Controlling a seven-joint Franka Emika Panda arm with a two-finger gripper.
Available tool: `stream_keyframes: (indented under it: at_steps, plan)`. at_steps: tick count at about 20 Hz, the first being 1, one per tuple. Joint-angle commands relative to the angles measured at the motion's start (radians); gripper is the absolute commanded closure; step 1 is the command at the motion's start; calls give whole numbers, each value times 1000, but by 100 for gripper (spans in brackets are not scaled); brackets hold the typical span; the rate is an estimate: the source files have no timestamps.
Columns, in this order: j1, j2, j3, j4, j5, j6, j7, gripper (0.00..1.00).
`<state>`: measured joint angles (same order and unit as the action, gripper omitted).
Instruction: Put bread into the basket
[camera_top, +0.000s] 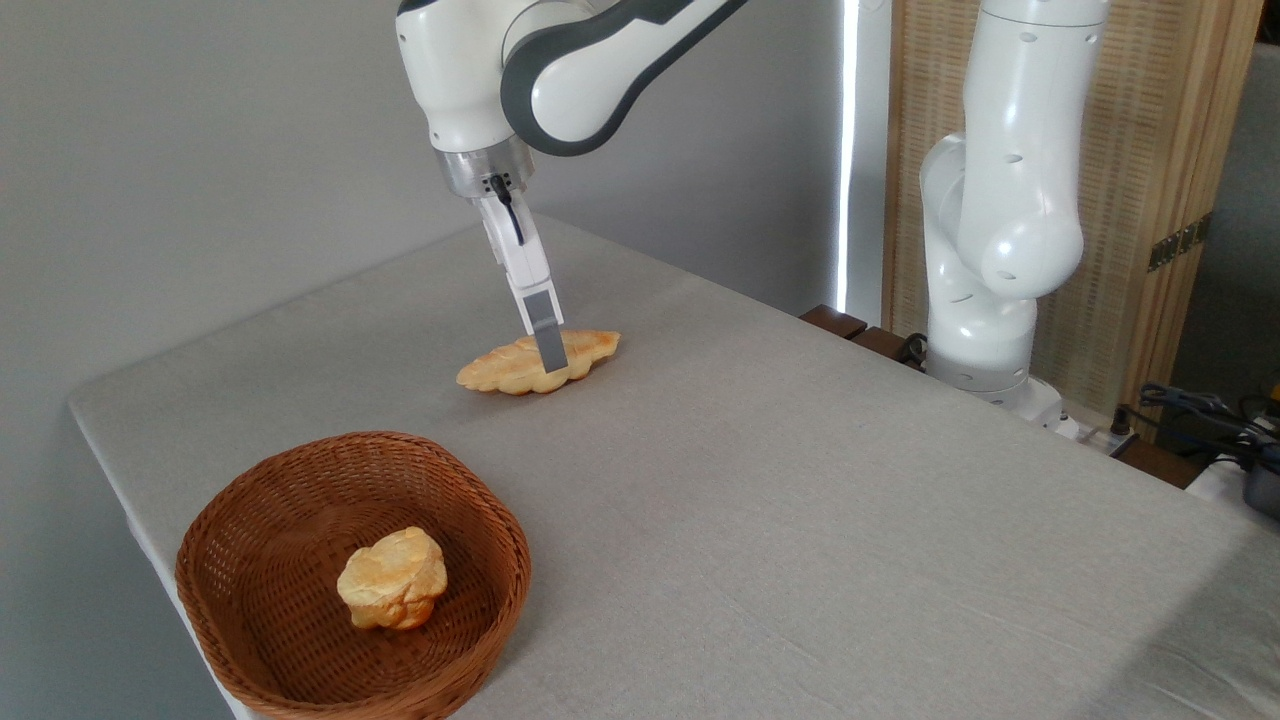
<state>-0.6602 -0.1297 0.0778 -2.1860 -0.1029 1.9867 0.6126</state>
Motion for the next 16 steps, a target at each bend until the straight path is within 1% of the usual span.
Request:
stream_keyframes:
  at_steps: [1,9,13,14,15,16]
  plan:
    - [-25,-15,13,-35,-23,46,-10,0]
    - [-29,39,13,-41,-20,87,-4,0]
    - [-26,41,14,-40,-12,92,-7,1]
    - [-24,41,14,-40,-12,90,-8,17]
    - [-22,41,14,-40,-14,90,-8,42]
    - [-22,41,14,-38,-14,90,-8,60]
